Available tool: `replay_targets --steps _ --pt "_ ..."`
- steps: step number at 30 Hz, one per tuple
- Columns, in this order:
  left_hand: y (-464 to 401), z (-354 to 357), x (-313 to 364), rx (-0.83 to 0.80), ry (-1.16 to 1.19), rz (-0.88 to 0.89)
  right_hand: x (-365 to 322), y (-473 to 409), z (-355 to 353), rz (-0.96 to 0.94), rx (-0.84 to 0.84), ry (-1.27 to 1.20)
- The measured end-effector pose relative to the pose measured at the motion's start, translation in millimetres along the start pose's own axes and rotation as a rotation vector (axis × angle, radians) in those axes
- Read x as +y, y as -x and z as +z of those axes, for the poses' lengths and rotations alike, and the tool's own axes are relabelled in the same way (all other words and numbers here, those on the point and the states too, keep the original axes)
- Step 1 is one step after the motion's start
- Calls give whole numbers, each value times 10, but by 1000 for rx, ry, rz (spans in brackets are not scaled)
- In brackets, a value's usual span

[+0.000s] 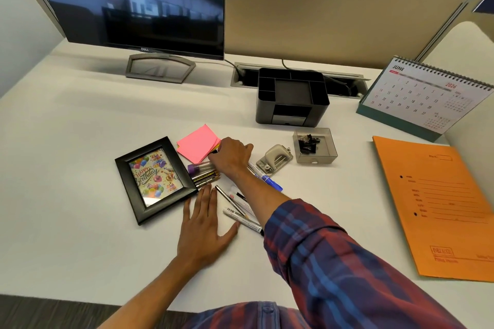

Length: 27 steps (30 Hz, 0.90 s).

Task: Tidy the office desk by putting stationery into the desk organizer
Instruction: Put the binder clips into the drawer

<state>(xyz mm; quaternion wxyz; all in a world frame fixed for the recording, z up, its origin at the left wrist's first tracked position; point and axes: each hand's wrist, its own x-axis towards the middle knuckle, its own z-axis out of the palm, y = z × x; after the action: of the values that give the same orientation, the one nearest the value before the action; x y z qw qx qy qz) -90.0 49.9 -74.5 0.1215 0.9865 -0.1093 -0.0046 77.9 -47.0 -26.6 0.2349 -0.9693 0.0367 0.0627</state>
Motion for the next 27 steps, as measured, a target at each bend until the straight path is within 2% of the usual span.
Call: replay_targets --steps 6,18,27 --pt "0 -9 3 -2 1 -3 17 -12 -16 -30 -3 45" --pt "1 4 -1 -15 -3 -7 15 47 -43 -70 6 -20" --pt "4 12 -13 -14 0 -4 267 98 -334 -54 195 -230"
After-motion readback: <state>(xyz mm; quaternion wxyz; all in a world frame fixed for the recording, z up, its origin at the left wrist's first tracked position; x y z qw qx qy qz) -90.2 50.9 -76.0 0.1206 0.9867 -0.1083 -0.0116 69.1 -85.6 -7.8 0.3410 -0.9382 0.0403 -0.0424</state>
